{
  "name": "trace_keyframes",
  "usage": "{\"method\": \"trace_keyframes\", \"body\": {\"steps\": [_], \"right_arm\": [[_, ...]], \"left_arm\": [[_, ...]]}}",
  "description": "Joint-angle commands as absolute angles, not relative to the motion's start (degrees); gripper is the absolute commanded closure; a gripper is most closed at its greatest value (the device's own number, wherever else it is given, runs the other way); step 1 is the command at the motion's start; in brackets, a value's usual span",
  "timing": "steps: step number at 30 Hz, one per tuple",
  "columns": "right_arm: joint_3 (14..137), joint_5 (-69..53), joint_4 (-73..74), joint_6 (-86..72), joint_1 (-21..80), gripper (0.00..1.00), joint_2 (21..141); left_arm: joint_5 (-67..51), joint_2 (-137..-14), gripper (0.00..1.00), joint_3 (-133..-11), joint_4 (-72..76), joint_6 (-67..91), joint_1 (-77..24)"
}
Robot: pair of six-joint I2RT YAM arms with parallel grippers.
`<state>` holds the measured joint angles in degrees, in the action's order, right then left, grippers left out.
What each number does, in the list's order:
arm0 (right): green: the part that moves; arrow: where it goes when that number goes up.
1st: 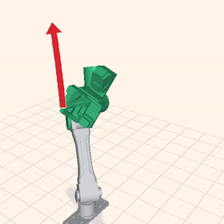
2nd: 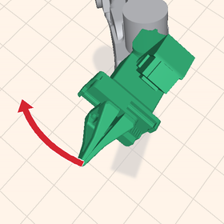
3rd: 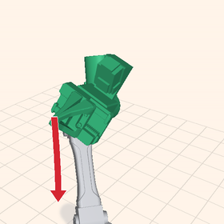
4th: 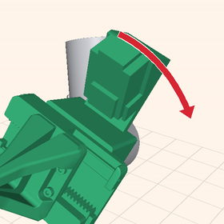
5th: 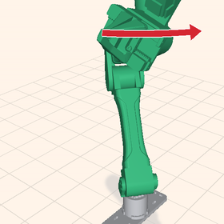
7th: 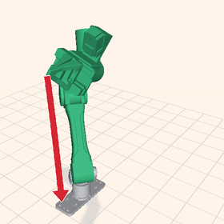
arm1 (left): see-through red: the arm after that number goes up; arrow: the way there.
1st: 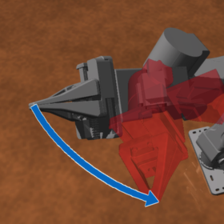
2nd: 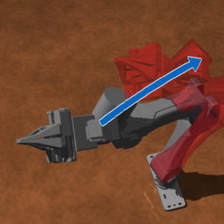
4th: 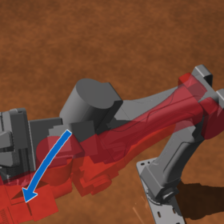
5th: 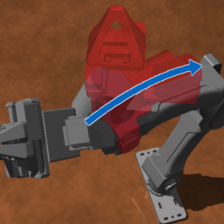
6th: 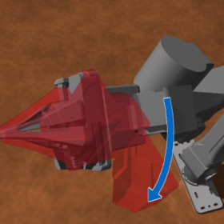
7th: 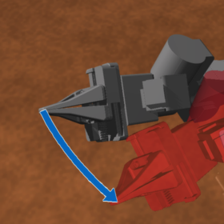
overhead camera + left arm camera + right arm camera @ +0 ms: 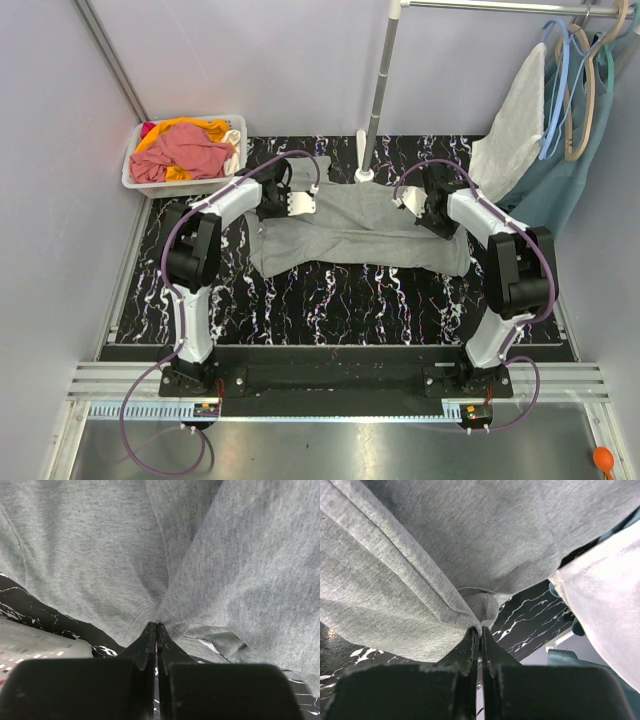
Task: Fold and stack the t-shirts
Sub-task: Fold the tshirt
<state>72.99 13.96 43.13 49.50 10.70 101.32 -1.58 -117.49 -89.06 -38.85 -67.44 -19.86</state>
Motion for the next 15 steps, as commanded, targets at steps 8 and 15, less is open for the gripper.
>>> {"method": "trace_keyframes", "body": {"steps": [8, 15], "right_arm": [[73.7, 15.1, 43.5, 49.2, 10.2, 0.47, 101.5], [70.9, 13.7, 42.5, 47.6, 10.2, 0.10, 98.5]], "left_arm": [[-0.1, -114.3, 0.61, -89.7, -33.0, -64.9, -20.6], [1.0, -106.0, 0.01, -83.2, -27.0, -62.3, -20.7]]}}
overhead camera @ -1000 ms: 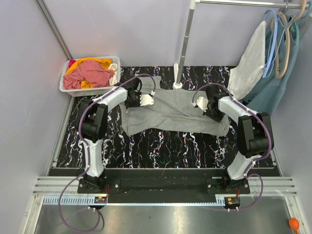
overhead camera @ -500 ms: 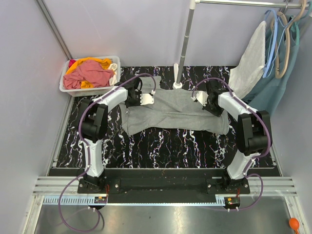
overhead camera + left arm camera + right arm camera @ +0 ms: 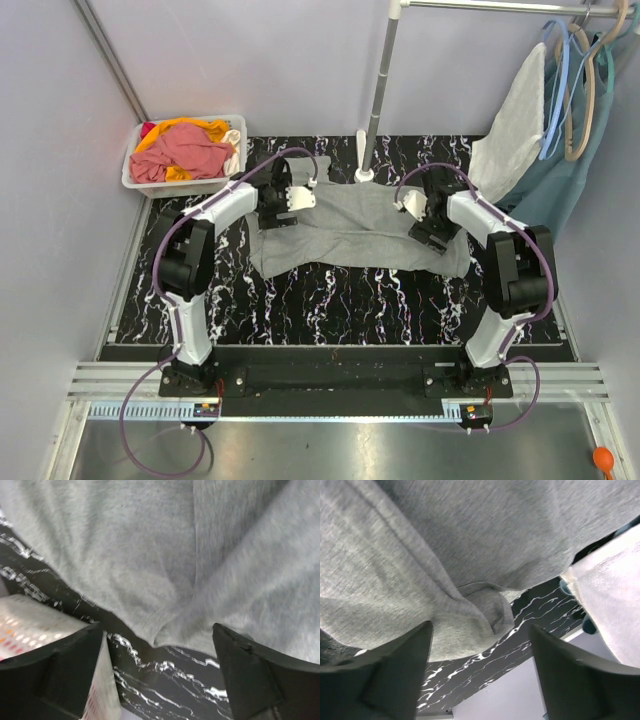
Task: Fold and stack the t-shirts
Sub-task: Fold the tshirt
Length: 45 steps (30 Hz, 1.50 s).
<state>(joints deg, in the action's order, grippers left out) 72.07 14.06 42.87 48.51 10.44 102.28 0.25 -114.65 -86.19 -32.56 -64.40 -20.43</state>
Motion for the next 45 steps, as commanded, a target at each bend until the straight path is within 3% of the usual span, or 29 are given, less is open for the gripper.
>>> {"method": "trace_keyframes", "body": {"steps": [1, 6, 24, 45], "right_arm": [[70.3, 13.3, 42.2, 47.4, 10.2, 0.08, 98.0], [68.1, 11.4, 41.7, 45.7, 10.2, 0.00, 95.8], [62.8, 12.3, 34.0, 46.0, 10.1, 0.00, 97.9], [53.9, 12.7, 28.9, 47.9, 10.1, 0.00, 100.6]], "left_arm": [[0.8, -105.0, 0.01, -82.4, -26.4, -62.1, -20.7], [-1.6, -98.6, 0.01, -77.2, -26.3, -59.9, -20.7], [-3.8, -99.0, 0.01, -66.4, -24.6, -54.3, -24.7], [4.8, -97.8, 0.01, -53.6, -23.8, -58.4, -26.4]]}}
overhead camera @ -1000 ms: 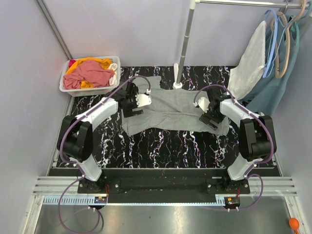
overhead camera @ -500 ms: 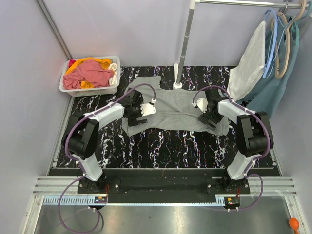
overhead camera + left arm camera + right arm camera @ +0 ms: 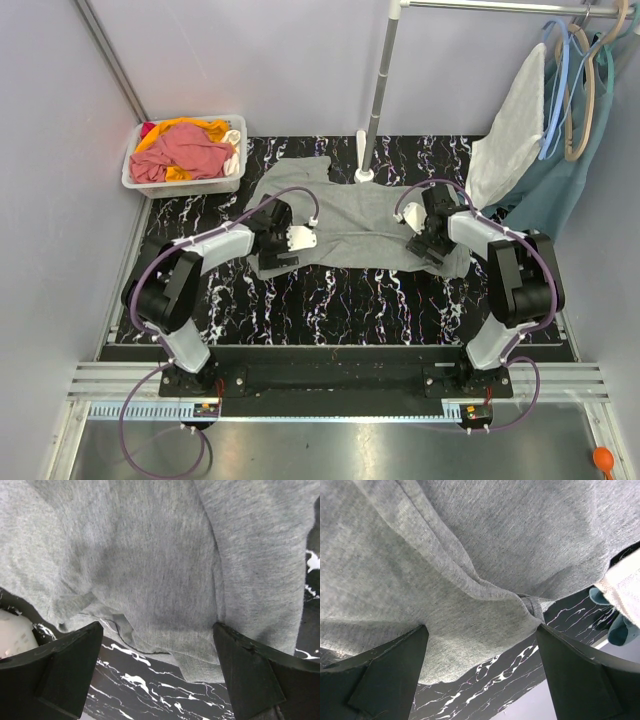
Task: Fold and stack the t-shirts
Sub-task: Fold the tshirt
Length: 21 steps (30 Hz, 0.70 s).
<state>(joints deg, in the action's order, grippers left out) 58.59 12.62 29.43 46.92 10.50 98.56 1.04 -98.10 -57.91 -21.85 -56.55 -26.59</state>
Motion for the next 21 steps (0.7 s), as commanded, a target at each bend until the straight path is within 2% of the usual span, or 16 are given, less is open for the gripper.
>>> {"method": "trace_keyframes", "body": {"steps": [1, 21], "right_arm": [[53.5, 12.7, 28.9, 47.9, 10.2, 0.00, 100.3], [46.6, 9.1, 30.7, 48.0, 13.0, 0.00, 95.7]], "left_arm": [[5.6, -97.6, 0.01, -52.6, -23.7, -58.6, -26.4], [9.8, -92.4, 0.01, -42.2, -20.0, -61.4, -26.4]]}}
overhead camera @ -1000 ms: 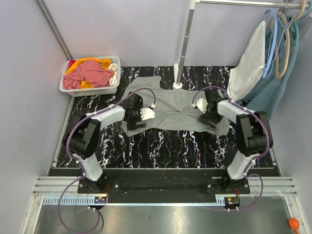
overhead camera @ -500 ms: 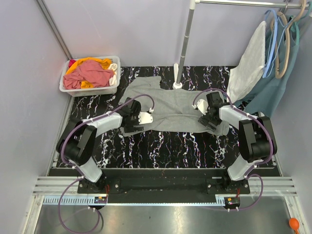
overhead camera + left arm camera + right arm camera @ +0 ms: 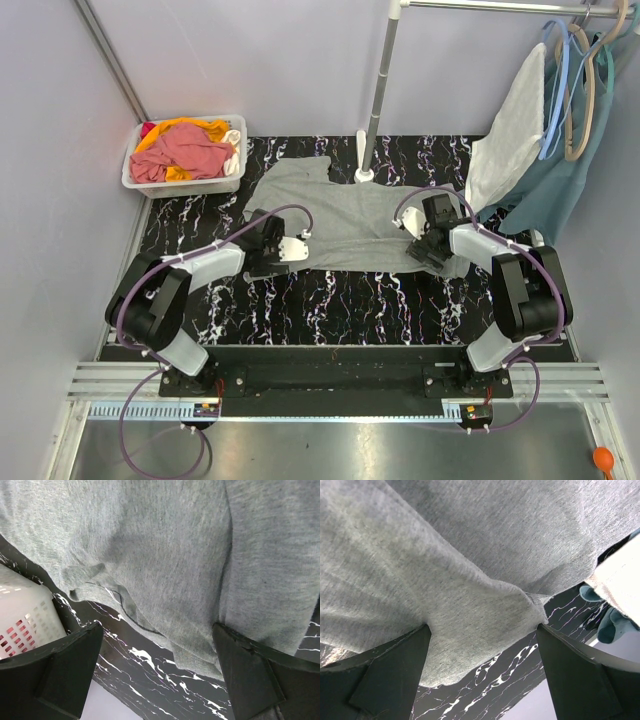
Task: Fold and stack the t-shirts
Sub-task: Fold the tshirt
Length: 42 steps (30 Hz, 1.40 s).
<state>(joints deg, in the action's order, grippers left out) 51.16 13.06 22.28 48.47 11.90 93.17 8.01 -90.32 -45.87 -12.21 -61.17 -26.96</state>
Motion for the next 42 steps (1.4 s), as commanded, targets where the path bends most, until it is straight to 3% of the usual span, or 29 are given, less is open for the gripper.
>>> {"method": "trace_keyframes", "body": {"steps": [1, 17, 42], "right_arm": [[46.6, 9.1, 31.2, 48.1, 13.5, 0.00, 95.5], [46.5, 16.2, 33.8, 53.2, 14.2, 0.00, 92.6], [53.8, 7.9, 51.0, 53.2, 14.7, 0.00, 86.0]], "left_arm": [[10.0, -92.4, 0.01, -42.2, -20.0, -61.6, -26.4], [14.0, -94.7, 0.01, -42.7, -16.4, -67.8, -24.2], [11.8, -85.4, 0.01, -44.5, -23.9, -65.2, -24.6]]}}
